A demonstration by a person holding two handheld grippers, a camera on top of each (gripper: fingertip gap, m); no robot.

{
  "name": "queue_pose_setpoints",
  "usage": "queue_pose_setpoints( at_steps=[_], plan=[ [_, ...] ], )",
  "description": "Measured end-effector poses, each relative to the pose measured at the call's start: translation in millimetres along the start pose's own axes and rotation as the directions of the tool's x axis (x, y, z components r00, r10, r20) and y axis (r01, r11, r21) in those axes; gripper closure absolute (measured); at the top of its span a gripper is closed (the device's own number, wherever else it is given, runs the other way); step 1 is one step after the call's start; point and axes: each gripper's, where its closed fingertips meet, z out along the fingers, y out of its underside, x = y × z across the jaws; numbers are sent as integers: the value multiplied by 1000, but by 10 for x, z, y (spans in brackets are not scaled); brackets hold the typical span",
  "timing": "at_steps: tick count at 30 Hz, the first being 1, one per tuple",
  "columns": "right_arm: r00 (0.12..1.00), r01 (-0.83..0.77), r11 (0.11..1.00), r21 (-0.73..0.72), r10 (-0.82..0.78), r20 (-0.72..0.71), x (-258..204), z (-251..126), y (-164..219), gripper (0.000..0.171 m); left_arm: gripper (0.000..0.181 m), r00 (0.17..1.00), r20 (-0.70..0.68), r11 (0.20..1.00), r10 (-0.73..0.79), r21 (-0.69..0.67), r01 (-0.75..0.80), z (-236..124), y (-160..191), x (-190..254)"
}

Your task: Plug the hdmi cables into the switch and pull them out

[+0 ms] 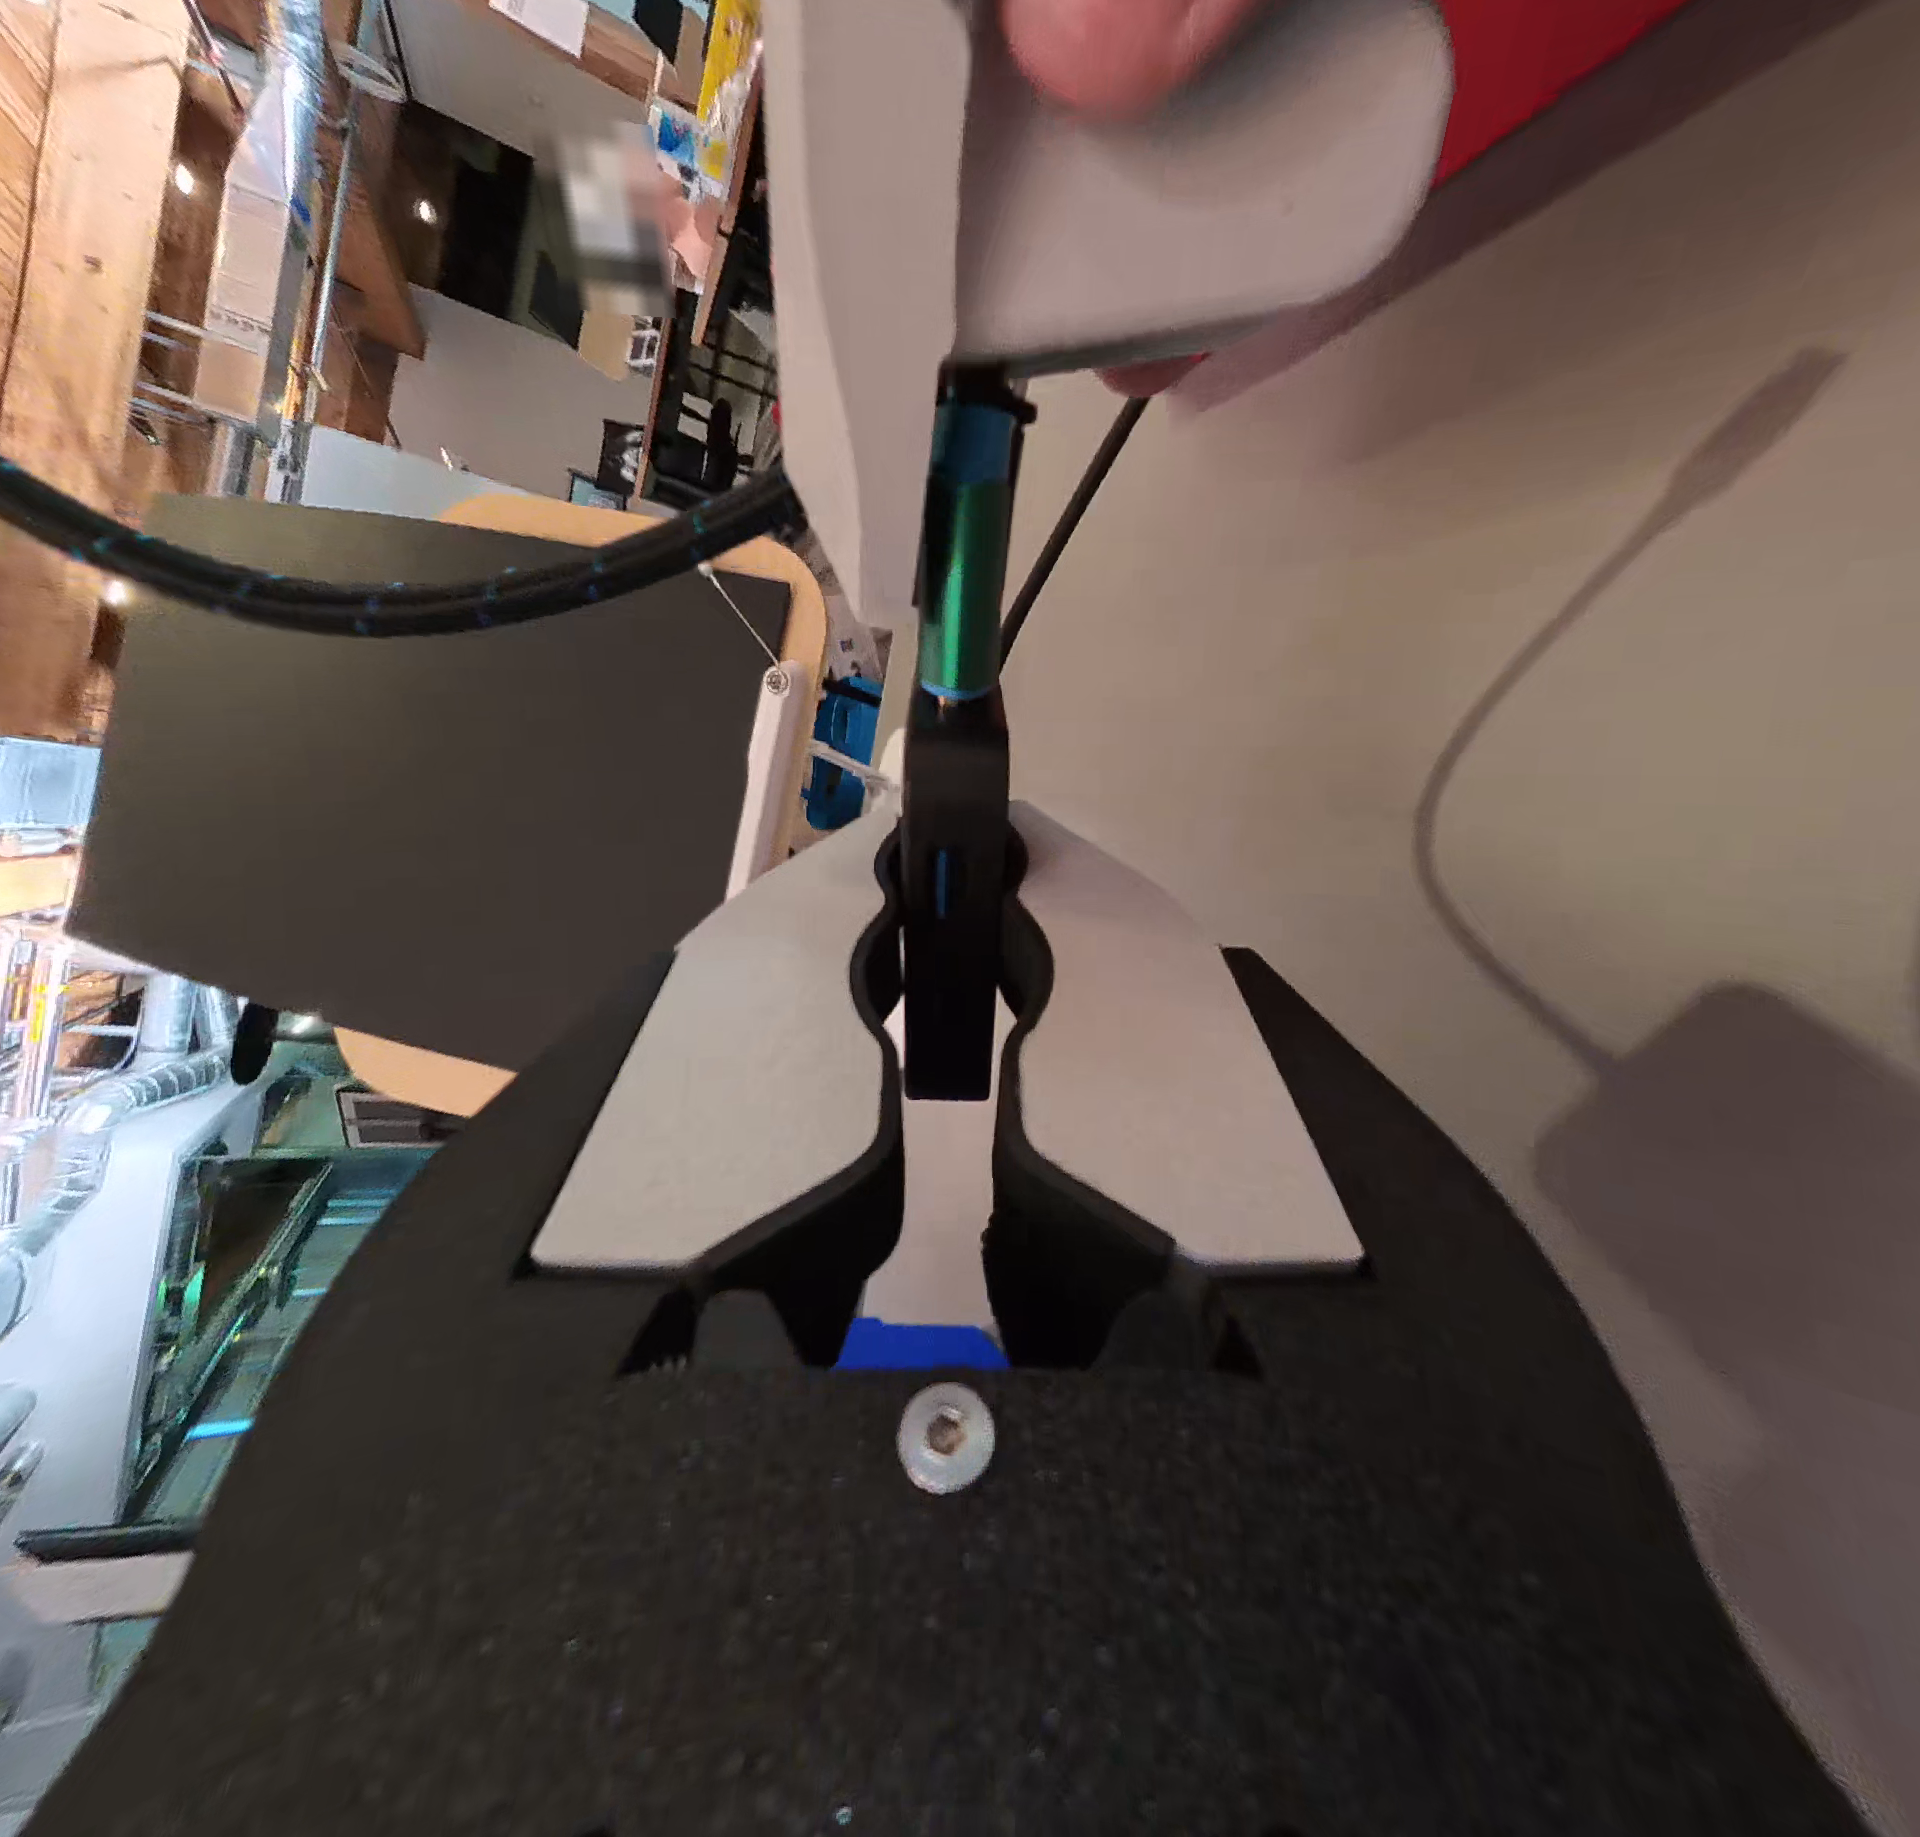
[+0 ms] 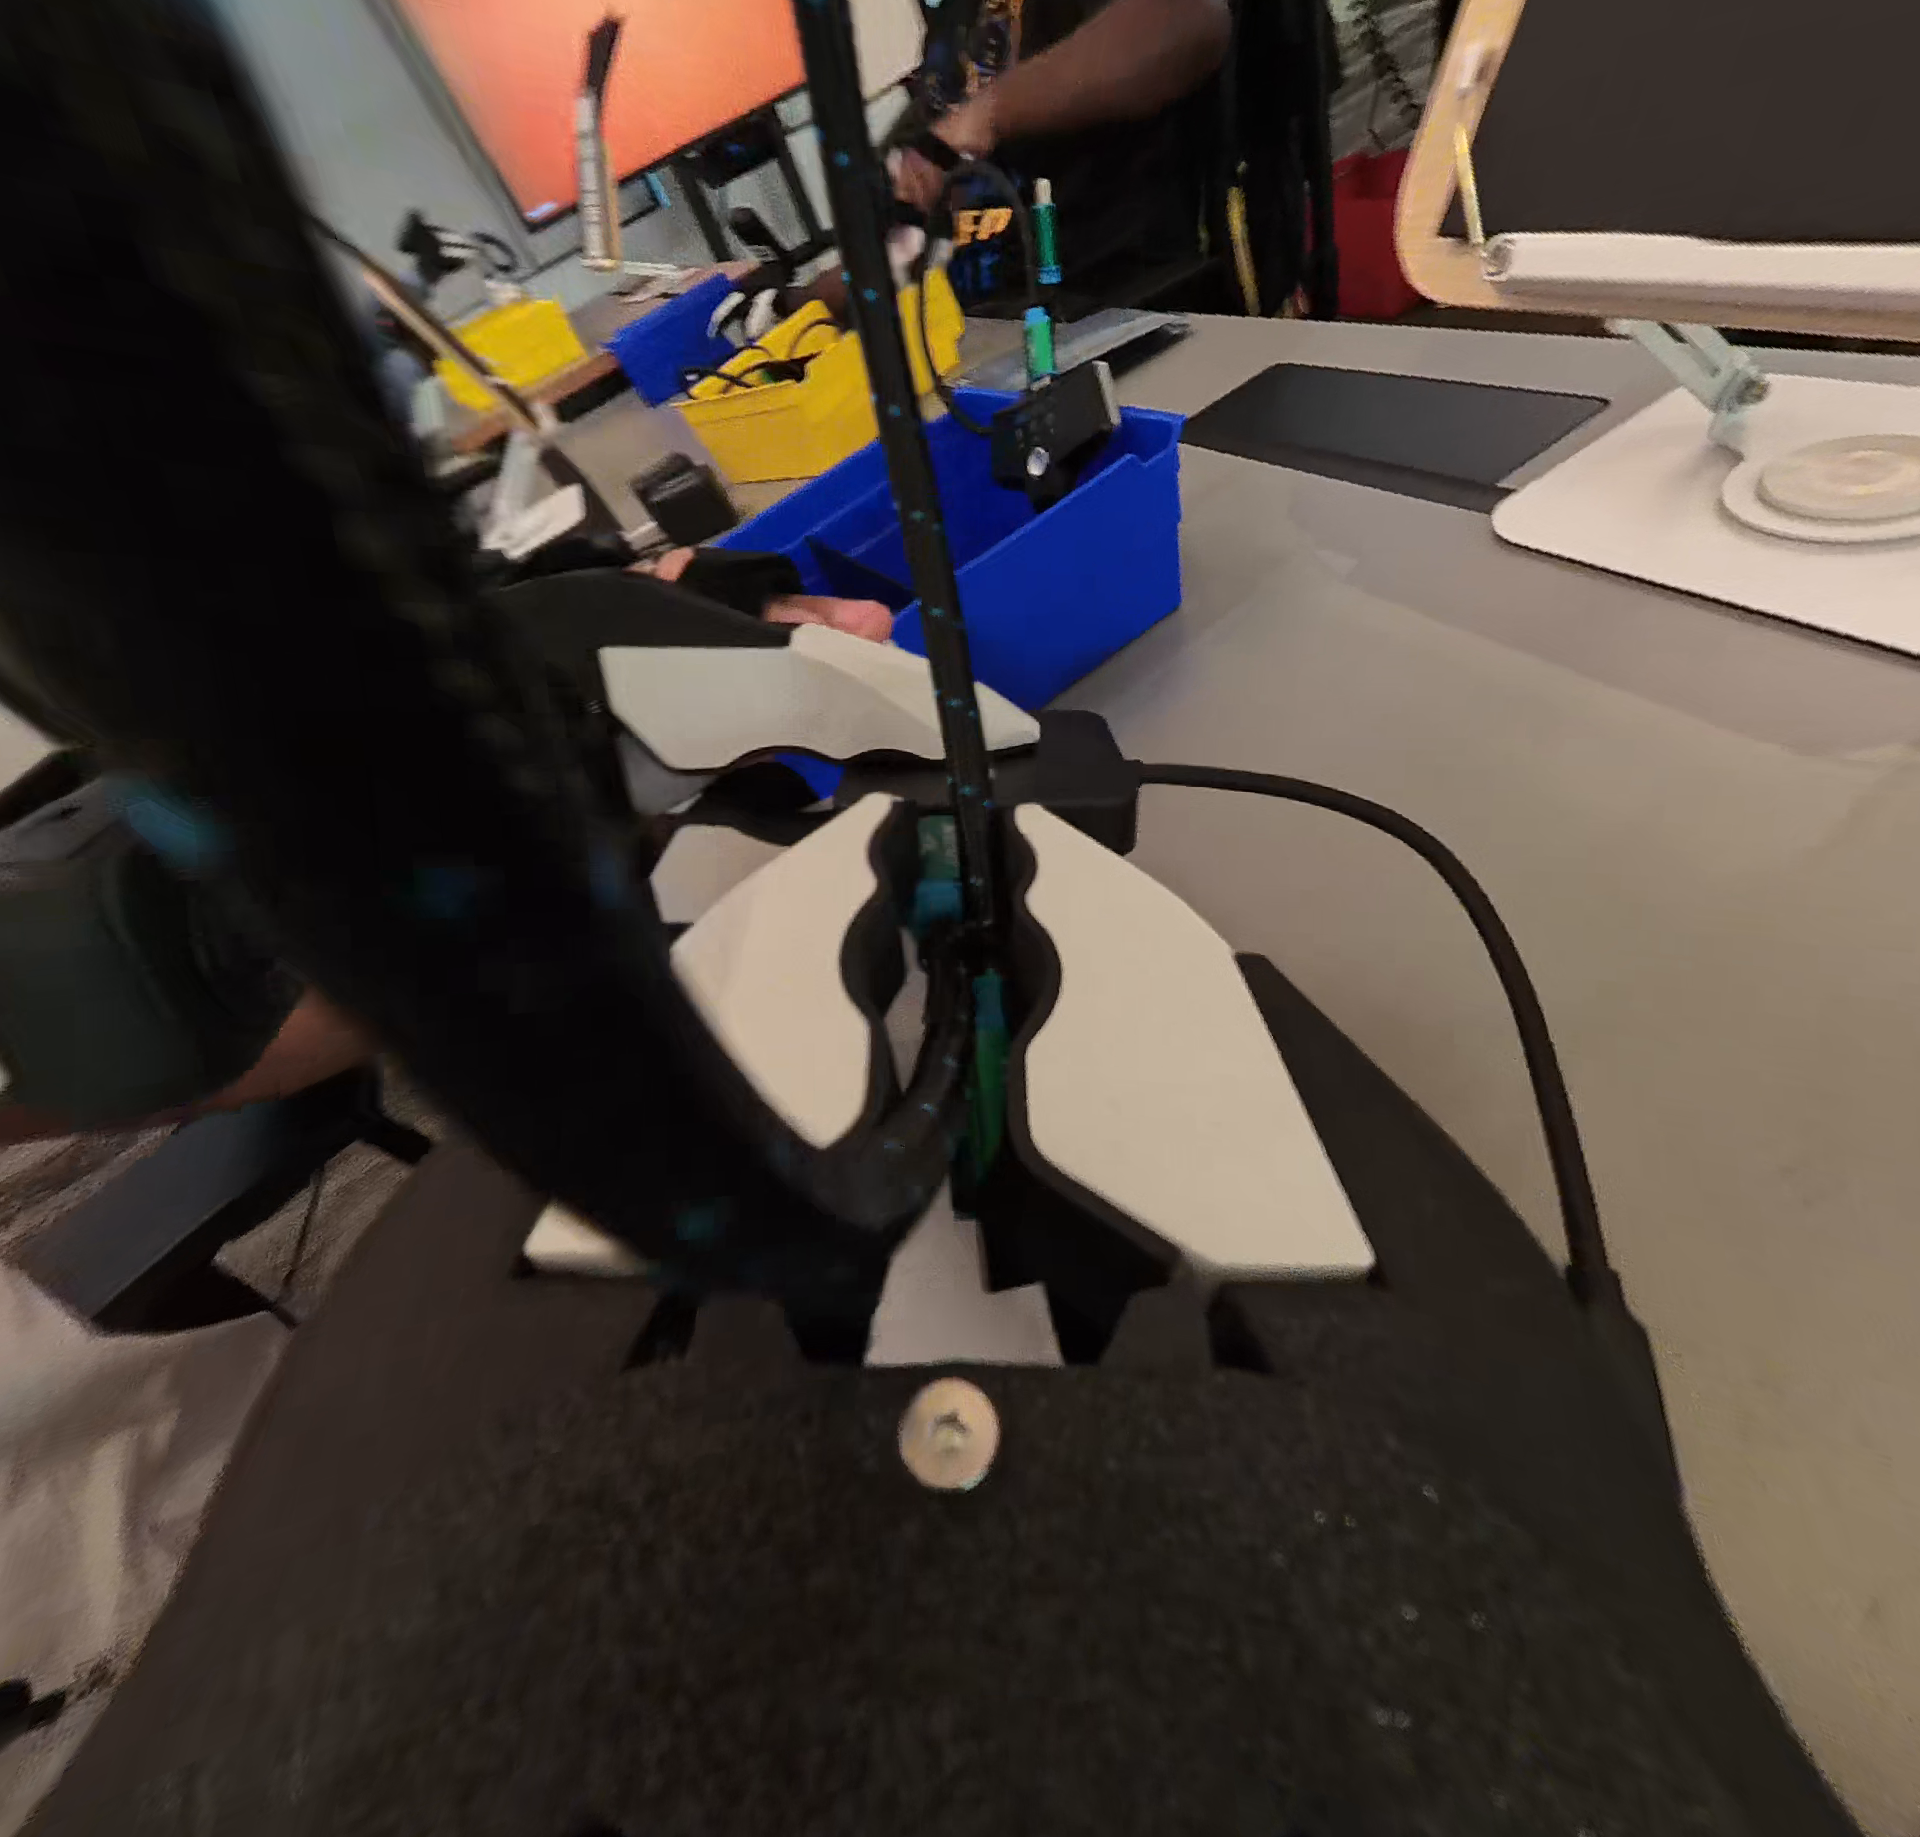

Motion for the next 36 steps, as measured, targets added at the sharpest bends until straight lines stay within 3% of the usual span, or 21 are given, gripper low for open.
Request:
queue_pose_setpoints(
  at_steps=[4, 12, 18, 36],
  plan=[
    [997, 7, 1000, -9, -7, 71, -33, -59, -24, 135, 168, 999, 19, 1000, 26, 16, -26, 16, 48, -57],
    [998, 62, 998, 12, -62, 10, 25, 17, 16, 148, 168, 1000, 8, 999, -23, 29, 22, 60, 9, -43],
    [998, 55, 998, 18, -55, -4, 52, 53, 38, 140, 168, 999, 32, 999, -33, 4, 33, 60, 64, -49],
    [992, 106, 994, -38, -108, -61, 3, 120, 110, 150, 168, 993, 104, 999, -51, 1, 51, 43, 60, -2]
  ],
)
